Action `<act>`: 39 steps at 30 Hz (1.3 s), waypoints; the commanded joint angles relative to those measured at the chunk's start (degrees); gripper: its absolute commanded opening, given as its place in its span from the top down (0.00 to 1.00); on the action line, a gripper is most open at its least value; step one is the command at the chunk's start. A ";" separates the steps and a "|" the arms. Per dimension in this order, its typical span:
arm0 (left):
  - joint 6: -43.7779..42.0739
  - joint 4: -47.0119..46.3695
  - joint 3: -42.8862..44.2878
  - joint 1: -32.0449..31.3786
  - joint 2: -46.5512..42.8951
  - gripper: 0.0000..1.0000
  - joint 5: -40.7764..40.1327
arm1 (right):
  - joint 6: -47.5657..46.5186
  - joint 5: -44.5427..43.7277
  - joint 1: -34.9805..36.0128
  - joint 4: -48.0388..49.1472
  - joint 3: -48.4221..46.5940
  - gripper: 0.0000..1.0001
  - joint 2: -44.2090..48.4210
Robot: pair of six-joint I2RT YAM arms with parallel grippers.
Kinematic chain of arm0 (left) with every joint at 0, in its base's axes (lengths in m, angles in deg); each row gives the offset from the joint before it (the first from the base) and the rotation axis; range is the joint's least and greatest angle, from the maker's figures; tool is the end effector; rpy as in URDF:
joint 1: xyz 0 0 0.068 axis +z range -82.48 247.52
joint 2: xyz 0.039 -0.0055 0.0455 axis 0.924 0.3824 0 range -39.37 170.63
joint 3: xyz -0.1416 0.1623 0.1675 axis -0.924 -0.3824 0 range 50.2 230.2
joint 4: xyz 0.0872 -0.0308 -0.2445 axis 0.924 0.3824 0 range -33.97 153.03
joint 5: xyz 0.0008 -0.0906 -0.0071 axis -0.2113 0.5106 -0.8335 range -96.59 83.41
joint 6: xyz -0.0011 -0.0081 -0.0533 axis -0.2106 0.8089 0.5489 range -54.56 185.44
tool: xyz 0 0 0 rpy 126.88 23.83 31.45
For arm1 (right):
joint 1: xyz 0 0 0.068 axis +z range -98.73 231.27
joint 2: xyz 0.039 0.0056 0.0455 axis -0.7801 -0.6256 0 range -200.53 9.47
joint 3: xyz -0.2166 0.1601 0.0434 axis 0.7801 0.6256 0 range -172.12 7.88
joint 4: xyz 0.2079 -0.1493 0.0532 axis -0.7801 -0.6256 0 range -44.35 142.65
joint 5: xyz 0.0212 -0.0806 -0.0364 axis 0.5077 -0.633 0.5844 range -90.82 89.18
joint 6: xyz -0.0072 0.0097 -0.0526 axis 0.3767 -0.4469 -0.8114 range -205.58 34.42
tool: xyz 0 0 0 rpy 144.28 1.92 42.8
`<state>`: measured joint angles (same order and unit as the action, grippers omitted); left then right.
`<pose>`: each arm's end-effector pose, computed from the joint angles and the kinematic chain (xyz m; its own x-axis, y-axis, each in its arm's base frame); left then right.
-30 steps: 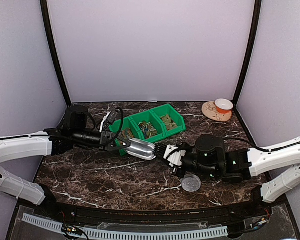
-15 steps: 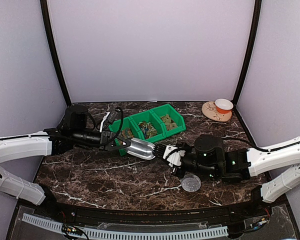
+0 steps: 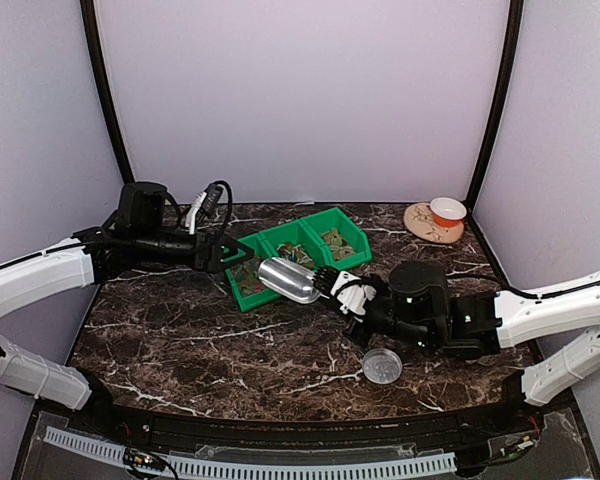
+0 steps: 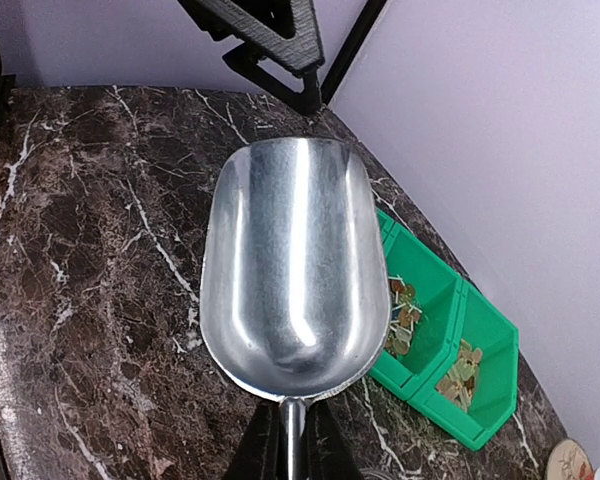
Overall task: Pack the candies
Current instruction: Pass from the left arm to the right, then move the storage box to the center of the board.
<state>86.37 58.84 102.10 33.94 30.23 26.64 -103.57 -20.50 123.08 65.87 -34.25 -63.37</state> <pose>0.2197 -0.1692 0.3073 -0.5906 0.0335 -0.8063 0.7273 0.4549 -0.5139 0.1007 0.2679 0.2599 0.1561 -0.4567 -0.8758 -0.7843 0.4816 -0.3909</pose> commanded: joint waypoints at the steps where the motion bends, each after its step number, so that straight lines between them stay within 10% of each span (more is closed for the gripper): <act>1: -2.80 4.96 3.92 3.58 1.86 0.08 -5.06 | 6.03 -2.59 -2.46 0.31 -1.94 1.00 0.49; 14: -15.31 17.14 17.27 7.21 13.81 0.01 -36.14 | 12.90 -5.74 -7.99 -6.14 -3.39 1.00 -0.99; 39: -35.06 17.42 38.32 9.96 47.76 0.13 -25.82 | 21.26 -4.84 -8.33 -19.78 -5.49 1.00 4.89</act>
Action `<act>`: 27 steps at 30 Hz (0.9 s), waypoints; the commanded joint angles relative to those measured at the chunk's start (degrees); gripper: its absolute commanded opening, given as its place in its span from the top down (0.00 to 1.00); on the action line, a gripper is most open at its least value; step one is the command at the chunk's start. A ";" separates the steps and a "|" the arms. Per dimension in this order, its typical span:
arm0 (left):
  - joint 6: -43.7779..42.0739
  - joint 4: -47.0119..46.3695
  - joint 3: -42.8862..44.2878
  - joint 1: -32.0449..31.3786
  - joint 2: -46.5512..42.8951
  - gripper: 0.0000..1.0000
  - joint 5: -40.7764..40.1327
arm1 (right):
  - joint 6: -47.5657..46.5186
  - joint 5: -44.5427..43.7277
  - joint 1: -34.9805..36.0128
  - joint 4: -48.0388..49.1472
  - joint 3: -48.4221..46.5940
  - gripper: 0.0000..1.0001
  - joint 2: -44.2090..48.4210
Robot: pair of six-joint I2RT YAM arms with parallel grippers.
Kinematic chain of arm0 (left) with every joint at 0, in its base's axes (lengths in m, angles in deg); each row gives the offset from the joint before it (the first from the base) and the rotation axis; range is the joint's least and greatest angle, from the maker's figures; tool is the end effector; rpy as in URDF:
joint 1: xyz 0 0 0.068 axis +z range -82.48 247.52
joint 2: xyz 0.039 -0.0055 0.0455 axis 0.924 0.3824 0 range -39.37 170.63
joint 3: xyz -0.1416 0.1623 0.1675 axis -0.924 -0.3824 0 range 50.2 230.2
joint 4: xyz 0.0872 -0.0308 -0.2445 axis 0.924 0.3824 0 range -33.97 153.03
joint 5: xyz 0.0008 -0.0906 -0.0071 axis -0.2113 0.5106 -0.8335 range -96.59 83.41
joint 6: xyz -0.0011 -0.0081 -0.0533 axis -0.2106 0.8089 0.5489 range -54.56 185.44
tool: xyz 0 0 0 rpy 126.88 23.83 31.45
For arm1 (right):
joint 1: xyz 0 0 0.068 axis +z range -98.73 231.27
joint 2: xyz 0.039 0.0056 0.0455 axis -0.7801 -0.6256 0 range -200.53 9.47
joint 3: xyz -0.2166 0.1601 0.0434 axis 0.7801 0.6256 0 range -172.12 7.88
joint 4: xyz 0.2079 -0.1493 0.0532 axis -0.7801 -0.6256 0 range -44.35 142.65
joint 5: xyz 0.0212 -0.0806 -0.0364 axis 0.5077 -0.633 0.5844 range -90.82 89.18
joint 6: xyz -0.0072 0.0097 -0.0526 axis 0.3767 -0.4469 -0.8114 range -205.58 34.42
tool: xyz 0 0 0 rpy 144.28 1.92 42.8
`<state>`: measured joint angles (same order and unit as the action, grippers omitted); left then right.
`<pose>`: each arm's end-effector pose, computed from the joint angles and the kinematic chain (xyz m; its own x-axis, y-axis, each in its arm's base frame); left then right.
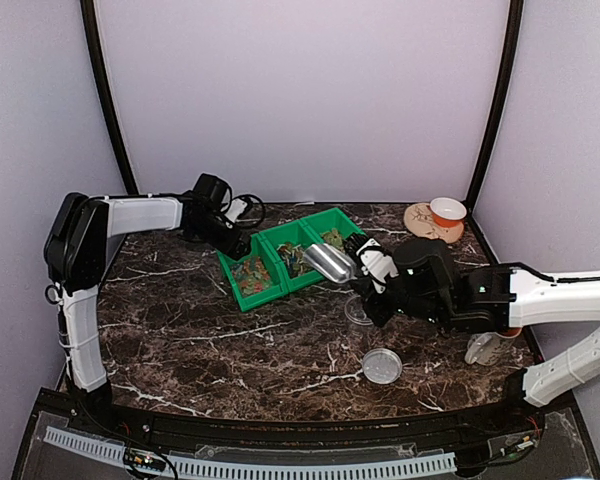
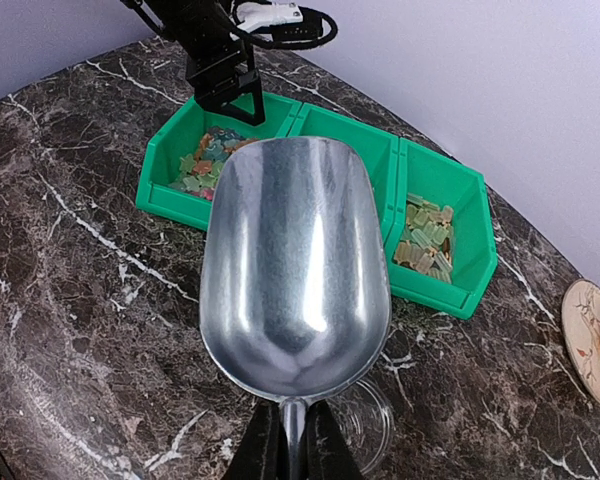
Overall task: Pack the candies
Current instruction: Move the storage box to the center of the board.
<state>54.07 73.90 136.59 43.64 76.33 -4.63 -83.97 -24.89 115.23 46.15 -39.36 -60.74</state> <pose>0.4127 -0.1840 0.2035 -0.5735 0.4695 -0.6713 0.5498 0.8281 0.1094 0.1327 0.2383 0.2691 -0.2345 -0.4217 -0.8759 -0.6581 0.7320 -0.1762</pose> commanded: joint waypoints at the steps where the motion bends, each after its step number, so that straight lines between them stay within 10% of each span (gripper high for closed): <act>1: -2.67 2.83 4.74 0.32 2.46 0.15 6.14 | 1.84 -0.31 -0.44 -0.55 -0.43 1.00 2.46; 27: 6.52 9.01 3.69 0.13 0.29 0.77 7.00 | 1.55 3.73 -0.42 -0.92 -4.27 0.99 -0.77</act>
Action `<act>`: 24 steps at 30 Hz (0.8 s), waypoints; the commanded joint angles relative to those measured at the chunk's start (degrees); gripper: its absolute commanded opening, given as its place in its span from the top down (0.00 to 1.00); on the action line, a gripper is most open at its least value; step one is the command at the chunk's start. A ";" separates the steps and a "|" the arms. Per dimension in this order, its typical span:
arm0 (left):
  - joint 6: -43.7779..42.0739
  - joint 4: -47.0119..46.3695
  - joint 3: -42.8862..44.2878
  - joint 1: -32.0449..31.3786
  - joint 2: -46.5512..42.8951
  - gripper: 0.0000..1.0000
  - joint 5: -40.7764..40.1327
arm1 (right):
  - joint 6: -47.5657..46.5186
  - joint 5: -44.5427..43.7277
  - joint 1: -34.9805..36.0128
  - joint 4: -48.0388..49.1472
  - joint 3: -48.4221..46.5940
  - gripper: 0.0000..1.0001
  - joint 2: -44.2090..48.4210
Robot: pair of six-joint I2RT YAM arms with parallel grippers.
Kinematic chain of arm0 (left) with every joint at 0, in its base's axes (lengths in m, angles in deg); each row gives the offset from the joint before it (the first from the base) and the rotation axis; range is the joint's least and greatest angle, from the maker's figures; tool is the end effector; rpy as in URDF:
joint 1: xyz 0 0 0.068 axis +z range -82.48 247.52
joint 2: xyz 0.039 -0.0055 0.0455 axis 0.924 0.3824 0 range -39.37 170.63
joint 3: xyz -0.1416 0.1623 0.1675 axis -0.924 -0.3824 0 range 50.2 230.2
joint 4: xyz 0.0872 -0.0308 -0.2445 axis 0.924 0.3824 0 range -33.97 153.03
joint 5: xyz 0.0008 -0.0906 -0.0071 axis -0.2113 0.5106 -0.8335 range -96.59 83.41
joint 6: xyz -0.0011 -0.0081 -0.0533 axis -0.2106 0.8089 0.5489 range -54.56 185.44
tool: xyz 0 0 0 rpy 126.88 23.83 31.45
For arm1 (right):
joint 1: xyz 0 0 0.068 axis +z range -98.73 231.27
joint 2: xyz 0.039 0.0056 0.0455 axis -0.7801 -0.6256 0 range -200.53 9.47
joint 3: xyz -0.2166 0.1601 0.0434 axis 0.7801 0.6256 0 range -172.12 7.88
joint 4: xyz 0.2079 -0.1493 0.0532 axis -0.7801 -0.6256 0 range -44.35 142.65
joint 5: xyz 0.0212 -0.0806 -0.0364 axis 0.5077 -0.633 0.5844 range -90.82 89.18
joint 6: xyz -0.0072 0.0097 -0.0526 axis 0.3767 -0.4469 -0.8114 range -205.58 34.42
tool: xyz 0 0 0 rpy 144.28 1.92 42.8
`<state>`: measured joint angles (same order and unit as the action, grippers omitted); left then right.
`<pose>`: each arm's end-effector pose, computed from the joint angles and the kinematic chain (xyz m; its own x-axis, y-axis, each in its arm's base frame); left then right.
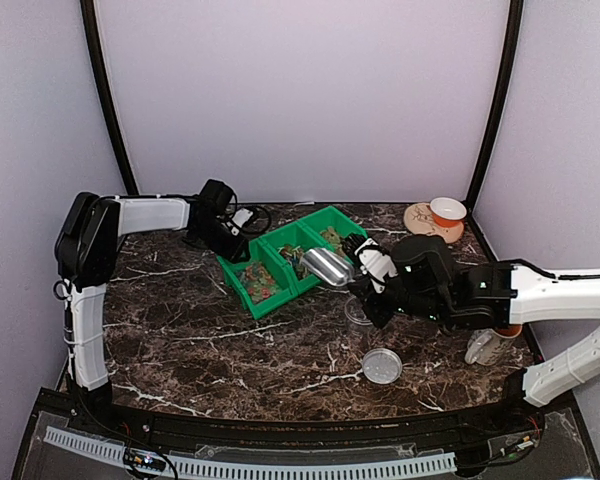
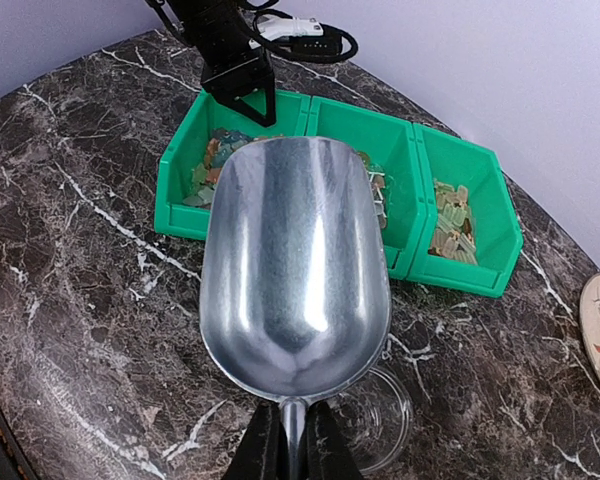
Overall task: Pack the candies
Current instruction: Move the storage box to the center of the board.
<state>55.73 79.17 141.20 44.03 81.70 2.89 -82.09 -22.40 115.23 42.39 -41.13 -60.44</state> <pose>0.4229 -0.1901 0.1815 -0.6423 0.4606 -0.6126 0.6006 0.7990 -0.0290 0.1309 0.2379 0.2746 -0.2692 -0.4221 -0.8657 -0.6822 0.7181 -0.1380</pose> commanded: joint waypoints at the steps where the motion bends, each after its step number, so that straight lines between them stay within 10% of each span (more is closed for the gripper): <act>1: 5.78 4.73 -0.84 -0.29 -5.21 0.79 -0.51 | -0.47 1.42 -0.43 2.84 -2.82 0.99 -1.50; 6: 11.50 9.21 -2.80 -0.98 -6.61 0.94 -5.79 | -0.75 2.24 -0.46 2.33 -4.35 0.99 -3.39; 24: 22.67 7.23 -24.53 -9.11 -25.58 1.00 -6.98 | -0.54 9.57 -0.42 -19.59 -23.49 1.00 -16.30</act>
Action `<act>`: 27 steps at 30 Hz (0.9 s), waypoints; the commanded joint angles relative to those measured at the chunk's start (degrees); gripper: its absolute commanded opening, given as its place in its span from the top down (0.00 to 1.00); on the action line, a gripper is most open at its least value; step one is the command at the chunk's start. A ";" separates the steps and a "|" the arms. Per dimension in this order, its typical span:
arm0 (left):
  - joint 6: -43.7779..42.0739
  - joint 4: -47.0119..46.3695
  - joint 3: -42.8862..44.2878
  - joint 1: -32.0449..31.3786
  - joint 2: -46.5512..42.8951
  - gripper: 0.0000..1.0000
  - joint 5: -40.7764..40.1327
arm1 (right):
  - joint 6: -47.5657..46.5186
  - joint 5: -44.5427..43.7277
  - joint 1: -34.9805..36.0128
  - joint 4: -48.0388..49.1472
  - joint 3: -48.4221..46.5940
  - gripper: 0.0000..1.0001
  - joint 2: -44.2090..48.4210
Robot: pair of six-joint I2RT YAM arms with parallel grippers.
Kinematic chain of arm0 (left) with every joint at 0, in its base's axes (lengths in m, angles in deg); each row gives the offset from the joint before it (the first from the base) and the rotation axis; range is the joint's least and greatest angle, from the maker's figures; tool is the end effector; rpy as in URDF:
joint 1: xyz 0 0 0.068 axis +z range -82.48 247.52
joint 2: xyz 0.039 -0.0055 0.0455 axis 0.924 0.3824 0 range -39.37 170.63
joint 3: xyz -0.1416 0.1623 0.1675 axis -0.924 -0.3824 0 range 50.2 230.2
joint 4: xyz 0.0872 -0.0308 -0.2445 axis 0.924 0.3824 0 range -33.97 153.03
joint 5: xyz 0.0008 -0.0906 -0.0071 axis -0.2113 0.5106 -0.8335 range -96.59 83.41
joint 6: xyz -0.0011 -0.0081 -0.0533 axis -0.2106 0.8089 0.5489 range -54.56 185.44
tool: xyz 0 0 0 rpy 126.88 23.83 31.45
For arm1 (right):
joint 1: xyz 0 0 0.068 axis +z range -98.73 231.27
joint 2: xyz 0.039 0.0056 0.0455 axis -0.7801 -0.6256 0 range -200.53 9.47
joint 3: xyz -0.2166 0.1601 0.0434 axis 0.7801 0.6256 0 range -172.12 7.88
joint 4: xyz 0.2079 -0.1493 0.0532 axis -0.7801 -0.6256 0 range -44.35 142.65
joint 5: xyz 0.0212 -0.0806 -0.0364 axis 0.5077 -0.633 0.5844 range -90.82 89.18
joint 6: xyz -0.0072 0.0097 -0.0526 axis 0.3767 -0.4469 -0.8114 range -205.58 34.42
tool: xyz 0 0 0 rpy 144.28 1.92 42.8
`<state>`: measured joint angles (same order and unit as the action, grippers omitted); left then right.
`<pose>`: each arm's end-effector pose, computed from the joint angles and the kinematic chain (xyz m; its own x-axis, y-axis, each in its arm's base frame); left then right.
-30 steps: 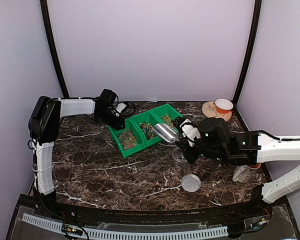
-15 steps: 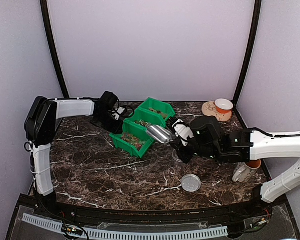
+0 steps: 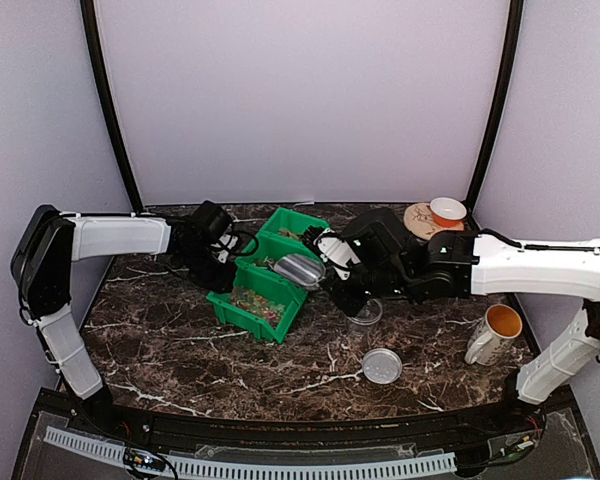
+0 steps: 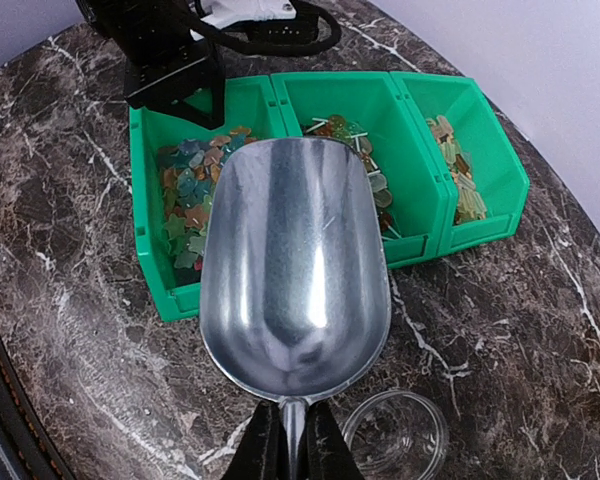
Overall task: Pack the candies
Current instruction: Move the storage box to the center of the board, then scoop the fake candies from the storage box.
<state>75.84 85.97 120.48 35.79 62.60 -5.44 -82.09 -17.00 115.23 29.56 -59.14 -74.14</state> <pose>0.3116 -0.1935 0.1978 -0.8324 0.3026 -0.4642 0.3902 0.9150 -0.1032 0.1520 0.2884 0.2943 -0.3266 -0.5353 -0.7790 -0.7502 0.6481 -0.1309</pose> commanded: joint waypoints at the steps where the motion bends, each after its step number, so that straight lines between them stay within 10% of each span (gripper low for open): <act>1: 2.86 -0.02 -4.82 -0.84 -7.69 1.00 1.41 | -0.89 5.48 -0.42 -8.17 -7.00 1.00 -3.47; 27: 0.49 -6.76 -11.84 -2.11 -17.04 1.00 -0.46 | -6.91 4.07 3.85 -38.49 -39.93 1.00 -30.66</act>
<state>76.56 84.37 109.12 34.11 51.72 -6.93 -88.71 -10.42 118.62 -6.00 -95.64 -104.33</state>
